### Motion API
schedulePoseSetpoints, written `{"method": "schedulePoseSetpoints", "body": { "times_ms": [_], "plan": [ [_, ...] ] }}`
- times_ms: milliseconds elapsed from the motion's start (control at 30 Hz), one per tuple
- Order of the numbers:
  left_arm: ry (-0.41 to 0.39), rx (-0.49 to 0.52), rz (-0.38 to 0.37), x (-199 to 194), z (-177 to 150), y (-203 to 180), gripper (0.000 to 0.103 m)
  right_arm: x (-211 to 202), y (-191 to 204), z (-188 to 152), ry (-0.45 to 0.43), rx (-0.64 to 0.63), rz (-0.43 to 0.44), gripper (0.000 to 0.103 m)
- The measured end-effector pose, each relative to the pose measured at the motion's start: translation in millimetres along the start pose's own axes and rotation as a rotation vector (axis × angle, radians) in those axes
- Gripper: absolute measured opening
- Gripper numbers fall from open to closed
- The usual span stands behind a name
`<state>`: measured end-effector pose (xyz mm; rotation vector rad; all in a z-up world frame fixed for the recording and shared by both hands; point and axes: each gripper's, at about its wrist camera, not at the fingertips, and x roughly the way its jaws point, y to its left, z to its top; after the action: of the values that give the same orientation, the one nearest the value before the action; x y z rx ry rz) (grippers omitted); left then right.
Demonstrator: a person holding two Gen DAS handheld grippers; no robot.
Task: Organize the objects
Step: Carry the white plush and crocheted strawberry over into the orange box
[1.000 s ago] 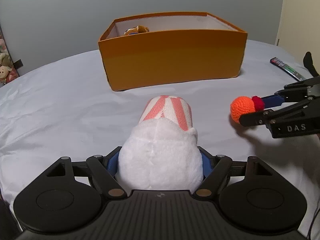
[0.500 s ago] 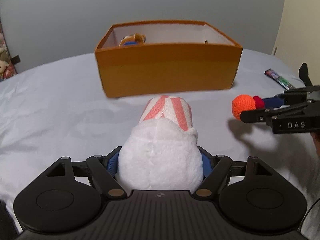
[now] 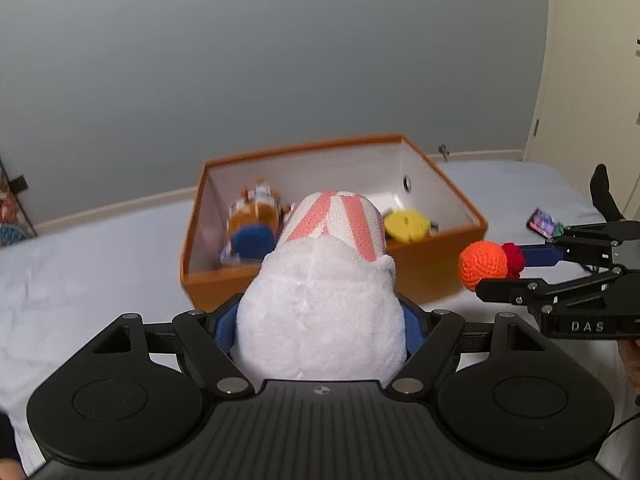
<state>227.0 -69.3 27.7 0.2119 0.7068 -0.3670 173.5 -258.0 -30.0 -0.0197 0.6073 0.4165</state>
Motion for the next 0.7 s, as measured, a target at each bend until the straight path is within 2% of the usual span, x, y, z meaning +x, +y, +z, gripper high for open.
{"method": "schedulePoseSetpoints", "body": {
  "times_ms": [500, 700],
  "plan": [
    [-0.157, 0.072, 0.01, 9, 91, -9, 0.088, 32, -21, 86, -0.145, -0.079, -0.044, 0.05],
    [-0.135, 0.069, 0.0, 34, 108, -8, 0.088, 59, -23, 107, -0.159, -0.12, -0.056, 0.05]
  ]
}}
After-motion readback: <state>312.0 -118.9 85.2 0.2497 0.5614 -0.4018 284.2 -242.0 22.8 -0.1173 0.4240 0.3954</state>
